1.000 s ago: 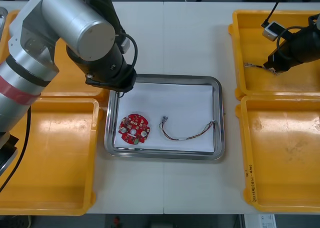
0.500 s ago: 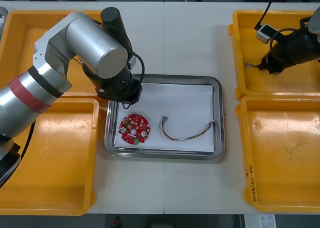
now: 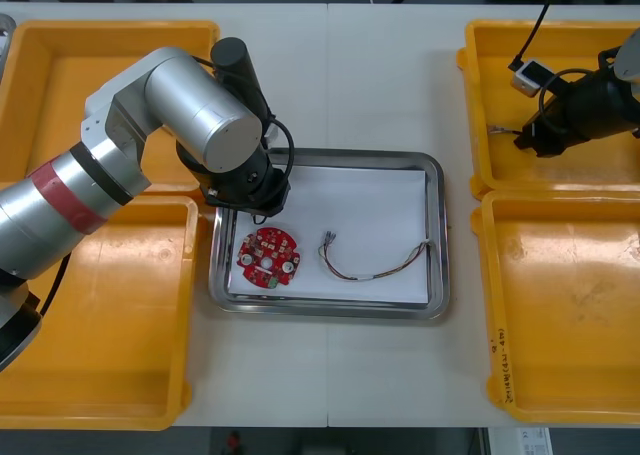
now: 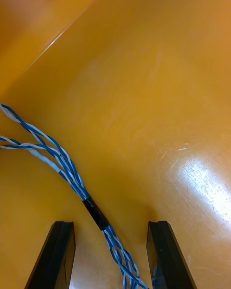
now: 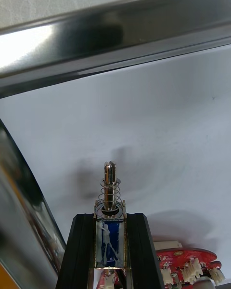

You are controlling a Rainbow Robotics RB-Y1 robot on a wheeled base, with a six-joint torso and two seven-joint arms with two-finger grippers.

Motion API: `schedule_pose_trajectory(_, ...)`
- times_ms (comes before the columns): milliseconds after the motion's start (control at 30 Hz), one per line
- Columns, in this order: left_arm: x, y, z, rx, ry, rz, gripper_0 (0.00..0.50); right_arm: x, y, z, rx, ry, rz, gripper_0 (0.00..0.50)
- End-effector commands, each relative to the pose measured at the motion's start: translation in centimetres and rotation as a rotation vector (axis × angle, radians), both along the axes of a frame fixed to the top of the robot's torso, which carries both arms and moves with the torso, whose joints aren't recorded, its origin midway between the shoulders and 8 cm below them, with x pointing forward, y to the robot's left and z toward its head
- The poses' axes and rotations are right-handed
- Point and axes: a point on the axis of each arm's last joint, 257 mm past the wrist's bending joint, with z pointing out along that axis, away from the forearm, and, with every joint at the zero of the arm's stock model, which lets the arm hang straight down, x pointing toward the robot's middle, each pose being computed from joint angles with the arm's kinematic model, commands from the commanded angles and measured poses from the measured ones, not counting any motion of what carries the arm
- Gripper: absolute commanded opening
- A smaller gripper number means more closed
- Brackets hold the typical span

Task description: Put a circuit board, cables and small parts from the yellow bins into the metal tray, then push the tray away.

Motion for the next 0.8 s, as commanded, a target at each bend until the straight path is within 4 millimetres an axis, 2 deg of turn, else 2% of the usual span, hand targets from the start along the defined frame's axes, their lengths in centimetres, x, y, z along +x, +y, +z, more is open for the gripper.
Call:
schedule_pose_trajectory(33, 0.6, -2.5, 2.0, -0.027, -0.036, -0.029, 0.118, 0.0, 0.2, -0.6, -0.009, -0.018, 0.020, 0.433)
schedule_pose_trajectory(100, 0.6, -2.6, 2.1, -0.029, -0.036, -0.030, 0.329, -0.1, 0.2, -1.0, -0.006, -0.015, 0.019, 0.435)
schedule_pose_trajectory(133, 0.6, -2.6, 2.1, -0.029, -0.036, -0.029, 0.363, -0.2, 0.2, -1.1, -0.008, -0.013, 0.020, 0.434)
schedule_pose_trajectory(167, 0.7, -2.5, 2.1, -0.029, -0.036, -0.027, 0.444, -0.1, 0.2, -1.1, -0.012, -0.013, 0.023, 0.432)
schedule_pose_trajectory(200, 0.6, -2.5, 2.0, -0.028, -0.034, -0.027, 0.500, -0.2, 0.2, -1.2, -0.013, -0.011, 0.024, 0.433)
schedule_pose_trajectory(267, 0.6, -2.6, 2.0, -0.031, -0.035, -0.028, 0.500, -0.1, 0.2, -1.1, -0.012, -0.015, 0.023, 0.433)
schedule_pose_trajectory(300, 0.6, -2.7, 2.1, -0.032, -0.035, -0.027, 0.500, -0.2, 0.3, -1.1, -0.010, -0.013, 0.024, 0.391)
schedule_pose_trajectory(333, 0.6, -2.7, 2.2, -0.034, -0.036, -0.026, 0.500, -0.2, 0.4, -1.2, -0.011, -0.012, 0.027, 0.211)
schedule_pose_trajectory(400, 0.6, -2.8, 2.2, -0.036, -0.036, -0.027, 0.500, -0.2, 0.5, -1.3, -0.013, -0.011, 0.031, 0.018)
schedule_pose_trajectory(433, 0.5, -2.8, 2.2, -0.038, -0.035, -0.027, 0.500, -0.2, 0.6, -1.4, -0.012, -0.011, 0.035, 0.000)
schedule_pose_trajectory(600, 0.4, -3.2, 2.9, -0.048, -0.042, -0.028, 0.500, 0.3, 1.0, -1.2, -0.011, -0.040, 0.045, 0.000)
schedule_pose_trajectory(800, 0.2, -3.1, 5.7, -0.072, -0.061, -0.023, 0.500, 0.9, 0.7, -0.5, -0.031, -0.071, 0.047, 0.000)
